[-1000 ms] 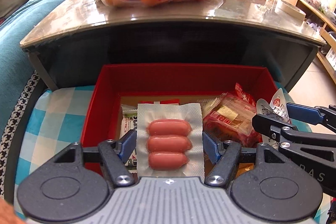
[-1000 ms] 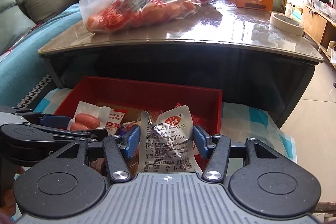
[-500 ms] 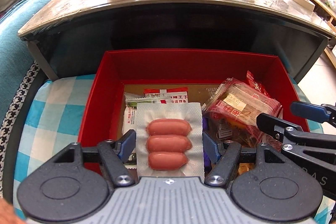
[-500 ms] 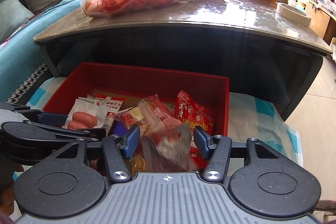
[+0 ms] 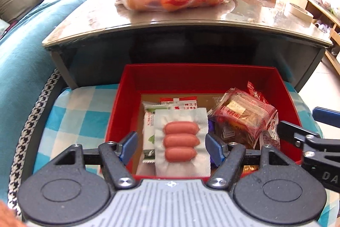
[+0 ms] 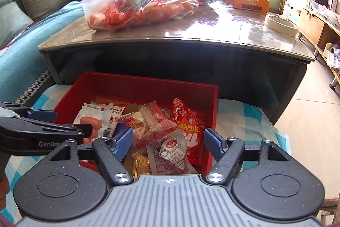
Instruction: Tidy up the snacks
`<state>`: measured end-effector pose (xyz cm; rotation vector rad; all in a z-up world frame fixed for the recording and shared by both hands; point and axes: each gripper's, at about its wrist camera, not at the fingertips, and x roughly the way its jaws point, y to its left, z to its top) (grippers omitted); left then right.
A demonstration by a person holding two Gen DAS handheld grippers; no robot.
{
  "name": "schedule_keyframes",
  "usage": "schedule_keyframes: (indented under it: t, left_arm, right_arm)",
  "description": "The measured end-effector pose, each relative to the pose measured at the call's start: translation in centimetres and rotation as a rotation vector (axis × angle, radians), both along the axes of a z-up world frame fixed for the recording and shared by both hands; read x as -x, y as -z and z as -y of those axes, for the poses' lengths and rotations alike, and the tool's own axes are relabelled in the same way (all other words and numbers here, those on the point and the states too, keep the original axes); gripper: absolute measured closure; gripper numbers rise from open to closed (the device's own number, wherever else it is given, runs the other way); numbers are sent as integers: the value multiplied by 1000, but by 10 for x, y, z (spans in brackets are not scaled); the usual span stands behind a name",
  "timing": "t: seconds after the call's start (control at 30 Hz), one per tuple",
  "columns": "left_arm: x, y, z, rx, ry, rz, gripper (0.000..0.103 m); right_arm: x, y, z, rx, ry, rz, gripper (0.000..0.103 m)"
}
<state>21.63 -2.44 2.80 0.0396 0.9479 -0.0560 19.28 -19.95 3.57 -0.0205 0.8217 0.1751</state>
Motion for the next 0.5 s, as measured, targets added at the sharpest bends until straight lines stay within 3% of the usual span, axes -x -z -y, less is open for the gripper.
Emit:
schedule_keyframes:
  t: [0.2, 0.5]
  left_arm:
    - [25, -5, -7, 36, -8, -4, 0]
    - [71, -4, -4, 24, -6, -2, 0]
  right_arm:
    - [26, -3, 4, -19, 13, -17, 19]
    - [63, 0, 12, -47, 44, -47, 17]
